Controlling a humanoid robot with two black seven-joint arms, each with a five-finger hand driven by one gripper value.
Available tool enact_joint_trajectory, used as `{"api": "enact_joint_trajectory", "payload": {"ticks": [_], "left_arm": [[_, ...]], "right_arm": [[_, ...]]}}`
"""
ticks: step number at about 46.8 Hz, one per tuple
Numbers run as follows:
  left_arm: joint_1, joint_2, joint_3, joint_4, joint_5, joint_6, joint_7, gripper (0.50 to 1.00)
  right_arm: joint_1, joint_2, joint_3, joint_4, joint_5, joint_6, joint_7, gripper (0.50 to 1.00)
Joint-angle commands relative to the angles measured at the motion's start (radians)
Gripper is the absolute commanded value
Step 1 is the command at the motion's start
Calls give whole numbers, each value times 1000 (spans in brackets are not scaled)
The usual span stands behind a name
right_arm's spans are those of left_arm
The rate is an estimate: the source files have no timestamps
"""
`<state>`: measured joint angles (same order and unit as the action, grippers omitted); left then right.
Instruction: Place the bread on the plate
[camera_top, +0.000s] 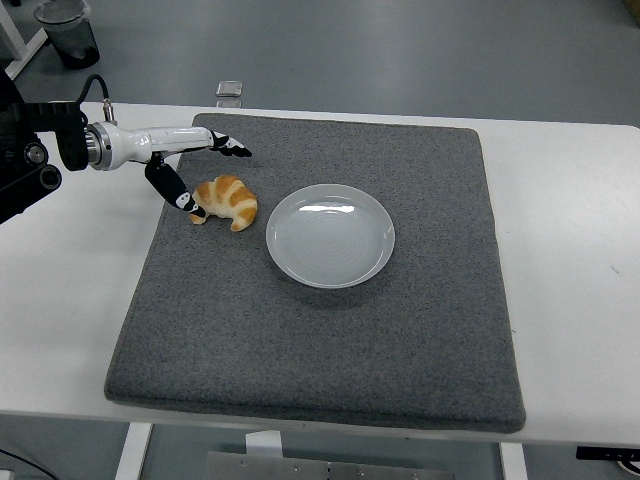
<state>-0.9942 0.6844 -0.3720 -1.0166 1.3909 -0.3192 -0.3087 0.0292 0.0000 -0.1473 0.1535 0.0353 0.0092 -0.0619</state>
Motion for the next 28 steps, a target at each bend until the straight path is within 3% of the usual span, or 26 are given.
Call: {"api": "enact_joint_trajectory", "payload": {"ticks": [1, 12, 28], "left_arm": [[3, -5, 1, 10, -1, 0, 3, 979], [17, -11, 1, 46, -7, 5, 8, 979], [19, -109, 10, 135, -1, 22, 10, 958]], "right_arm": [[0, 0, 0, 0, 0, 0, 1, 932], [0, 0, 0, 1, 0, 0, -1, 932], [0, 0, 0, 0, 0, 0, -1, 932]]}}
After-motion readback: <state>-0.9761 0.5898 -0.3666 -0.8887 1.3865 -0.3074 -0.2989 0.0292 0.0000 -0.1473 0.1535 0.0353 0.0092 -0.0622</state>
